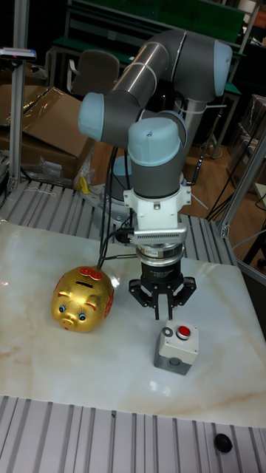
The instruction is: Drop coins into a piggy bank
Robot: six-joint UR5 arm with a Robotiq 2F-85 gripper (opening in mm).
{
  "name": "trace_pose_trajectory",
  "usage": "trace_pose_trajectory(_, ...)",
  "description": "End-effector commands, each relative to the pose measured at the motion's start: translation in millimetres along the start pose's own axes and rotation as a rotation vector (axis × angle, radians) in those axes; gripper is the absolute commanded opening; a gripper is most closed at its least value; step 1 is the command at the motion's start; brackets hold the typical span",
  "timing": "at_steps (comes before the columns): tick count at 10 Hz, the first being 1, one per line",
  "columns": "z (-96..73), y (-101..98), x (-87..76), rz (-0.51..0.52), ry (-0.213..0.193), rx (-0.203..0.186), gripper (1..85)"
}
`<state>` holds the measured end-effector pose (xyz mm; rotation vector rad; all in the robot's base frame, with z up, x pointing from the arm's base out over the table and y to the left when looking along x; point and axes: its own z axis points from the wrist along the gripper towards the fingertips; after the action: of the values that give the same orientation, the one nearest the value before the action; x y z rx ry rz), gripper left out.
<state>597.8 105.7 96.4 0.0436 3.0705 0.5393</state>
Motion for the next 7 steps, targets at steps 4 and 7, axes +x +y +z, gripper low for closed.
trace_pose_trajectory(4, 3.7, -10.9, -14.0, -0.013, 0.006, -0.025, 29.3)
trace_pose_trajectory(7, 4.6, -10.4, -15.4, 0.007, 0.017, -0.044, 29.3)
